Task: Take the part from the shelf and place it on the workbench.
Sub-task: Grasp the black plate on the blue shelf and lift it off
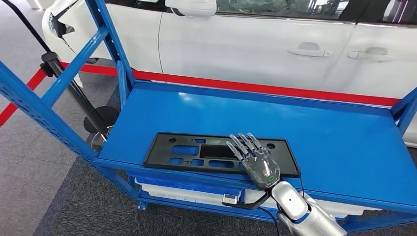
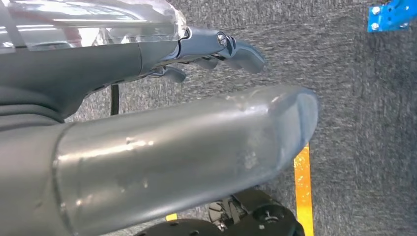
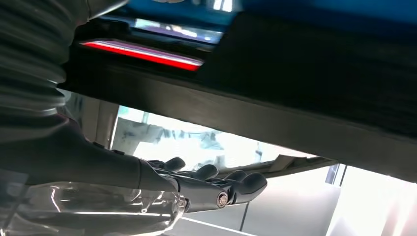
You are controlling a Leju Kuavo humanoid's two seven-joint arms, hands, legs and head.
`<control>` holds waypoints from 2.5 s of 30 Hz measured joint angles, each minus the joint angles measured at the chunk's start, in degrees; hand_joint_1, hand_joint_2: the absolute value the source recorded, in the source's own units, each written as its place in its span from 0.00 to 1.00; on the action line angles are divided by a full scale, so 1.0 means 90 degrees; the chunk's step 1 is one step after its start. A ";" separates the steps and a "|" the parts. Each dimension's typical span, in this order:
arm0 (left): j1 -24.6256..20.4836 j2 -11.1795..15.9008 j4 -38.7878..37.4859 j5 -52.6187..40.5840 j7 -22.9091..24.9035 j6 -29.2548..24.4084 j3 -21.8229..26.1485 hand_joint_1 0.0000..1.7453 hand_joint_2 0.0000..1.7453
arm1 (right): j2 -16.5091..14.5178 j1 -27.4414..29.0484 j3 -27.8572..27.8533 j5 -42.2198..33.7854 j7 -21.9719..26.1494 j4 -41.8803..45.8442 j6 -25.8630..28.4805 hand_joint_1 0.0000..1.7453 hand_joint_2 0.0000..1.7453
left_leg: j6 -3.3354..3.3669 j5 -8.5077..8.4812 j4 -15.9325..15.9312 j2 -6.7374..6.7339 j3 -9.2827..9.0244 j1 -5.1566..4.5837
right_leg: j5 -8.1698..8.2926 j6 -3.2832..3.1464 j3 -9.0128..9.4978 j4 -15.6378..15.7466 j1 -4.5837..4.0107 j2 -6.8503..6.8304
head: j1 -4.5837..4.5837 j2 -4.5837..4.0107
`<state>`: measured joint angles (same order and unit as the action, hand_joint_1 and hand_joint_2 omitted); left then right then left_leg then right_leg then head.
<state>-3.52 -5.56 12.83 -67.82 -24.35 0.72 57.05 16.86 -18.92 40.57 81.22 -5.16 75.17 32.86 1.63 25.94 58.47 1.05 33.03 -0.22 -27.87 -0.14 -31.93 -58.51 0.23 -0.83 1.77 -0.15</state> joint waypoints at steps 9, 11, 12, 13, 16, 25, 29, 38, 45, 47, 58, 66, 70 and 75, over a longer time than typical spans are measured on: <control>-0.0011 -0.0008 0.0000 -0.0010 -0.0008 0.0018 0.0001 0.00 0.00 | -0.0121 -0.0003 -0.0019 0.0004 -0.0015 -0.0231 -0.0063 0.46 1.00 | 0.0065 -0.0069 -0.0097 0.0001 -0.0070 0.0040 | -0.0317 0.0089 -0.0542 -0.1161 0.0086 0.0009 | 0.0000 0.0000; -0.0012 -0.0010 0.0000 -0.0011 -0.0013 0.0019 0.0001 0.00 0.00 | -0.0191 -0.0018 -0.0034 0.0005 -0.0014 -0.0263 -0.0084 0.78 1.00 | 0.0013 -0.0037 -0.0065 0.0002 -0.0074 0.0019 | 0.0010 0.0042 -0.0154 -0.0340 0.0070 -0.0028 | 0.0000 0.0000; -0.0012 -0.0011 0.0000 -0.0013 -0.0018 0.0022 0.0002 0.00 0.00 | -0.0239 -0.0024 -0.0041 0.0005 -0.0013 -0.0284 -0.0098 0.83 1.00 | -0.0022 -0.0028 -0.0052 -0.0003 -0.0063 0.0007 | 0.0060 0.0019 -0.0051 -0.0098 0.0057 -0.0043 | 0.0000 0.0000; -0.0012 -0.0011 0.0000 -0.0016 -0.0020 0.0025 0.0002 0.00 0.00 | -0.0285 -0.0028 -0.0046 0.0005 -0.0013 -0.0307 -0.0116 0.87 1.00 | -0.0054 -0.0025 -0.0046 -0.0007 -0.0048 -0.0004 | 0.0042 0.0003 -0.0021 -0.0005 0.0041 -0.0048 | 0.0000 0.0000; -0.0015 -0.0011 0.0000 -0.0045 -0.0022 0.0036 0.0002 0.00 0.00 | -0.0369 -0.0028 -0.0046 0.0002 -0.0009 -0.0375 -0.0202 0.90 1.00 | -0.0163 0.0023 0.0011 -0.0019 -0.0012 0.0004 | 0.0064 -0.0082 -0.0020 0.0050 0.0053 -0.0042 | 0.0001 0.0000; 0.0007 -0.0025 0.0000 -0.0066 -0.0024 0.0041 0.0012 0.00 0.00 | -0.0379 -0.0041 -0.0039 -0.0039 0.0007 -0.0477 -0.0315 0.92 1.00 | -0.0253 0.0288 0.0840 -0.0016 0.0333 0.0037 | 0.0069 -0.0171 0.0012 0.0074 0.0046 -0.0067 | 0.0002 0.0000; 0.0009 -0.0023 0.0000 -0.0066 -0.0025 0.0041 0.0021 0.00 0.00 | -0.0372 -0.0076 -0.0044 -0.0052 0.0006 -0.0488 -0.0330 0.92 1.00 | -0.0128 0.0018 -0.0045 0.0017 -0.0042 -0.0010 | 0.0056 -0.0077 0.0008 0.0061 0.0016 -0.0015 | 0.0001 0.0000; -0.0018 -0.0036 0.0000 -0.0089 -0.0026 0.0047 0.0038 0.00 0.00 | -0.0413 -0.0083 -0.0060 -0.0131 -0.0005 -0.0549 -0.0541 0.89 1.00 | 0.0056 -0.0079 -0.0169 -0.0031 -0.0120 0.0061 | -0.0633 0.0121 -0.0794 -0.1611 0.0108 0.0019 | 0.0000 0.0000; -0.0022 -0.0040 0.0000 -0.0104 -0.0041 0.0068 0.0049 0.00 0.00 | -0.0519 -0.0122 -0.0049 -0.0368 0.0167 -0.0521 -0.0559 0.94 1.00 | -0.0156 0.0017 -0.0099 -0.0035 -0.0137 0.0037 | 0.0100 0.0017 -0.0060 0.0030 0.0085 -0.0021 | 0.0002 0.0000; -0.0023 -0.0045 -0.0001 -0.0095 -0.0052 0.0060 0.0069 0.00 0.00 | -0.0525 -0.0106 -0.0031 -0.0626 0.0356 -0.0431 -0.0521 0.94 1.00 | -0.0233 0.0094 -0.0019 -0.0037 -0.0119 0.0051 | 0.0118 -0.0055 -0.0037 0.0072 0.0093 -0.0027 | 0.0002 0.0000; 0.0038 -0.0116 -0.0002 0.0010 -0.0106 -0.0110 0.0407 0.00 0.00 | 0.0497 0.1024 0.0356 -0.5562 0.2784 0.2603 0.0313 1.00 1.00 | -0.0240 0.0147 0.0088 0.0002 -0.0109 0.0057 | 0.0076 -0.0077 -0.0036 0.0038 0.0053 -0.0091 | 0.0001 0.0000; 0.0047 -0.0172 -0.0002 0.0009 -0.0090 -0.0137 0.0545 0.00 0.00 | 0.0456 0.1453 0.0086 -0.7866 0.3615 0.3741 -0.0209 1.00 1.00 | 0.0070 0.0040 -0.0105 -0.0048 -0.0158 0.0051 | -0.0593 0.0100 -0.0552 -0.1094 0.0080 0.0008 | 0.0000 0.0000; 0.0050 -0.0178 -0.0002 0.0017 -0.0060 -0.0169 0.0619 0.00 0.00 | 0.0456 0.1666 -0.0042 -0.8513 0.3844 0.3946 -0.0565 1.00 1.00 | 0.0086 0.0071 -0.0072 -0.0059 -0.0169 0.0030 | -0.0449 0.0076 -0.0721 -0.1406 0.0085 0.0016 | 0.0000 0.0000; 0.0053 -0.0214 -0.0002 0.0048 -0.0042 -0.0264 0.0687 0.00 0.00 | 0.0454 0.1923 -0.0284 -0.9232 0.4092 0.4322 -0.1060 1.00 1.00 | -0.0029 0.0148 0.0005 -0.0082 -0.0146 -0.0014 | 0.0047 -0.0021 -0.0126 -0.0054 0.0013 -0.0038 | 0.0001 0.0000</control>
<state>-3.04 -7.49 12.81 -67.38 -24.73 -1.65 63.23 20.94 -1.61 38.01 -1.87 31.67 114.06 23.32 1.36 27.28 58.52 0.31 31.71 -0.35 -27.45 -0.33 -33.06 -59.00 0.35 -1.17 1.78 -0.15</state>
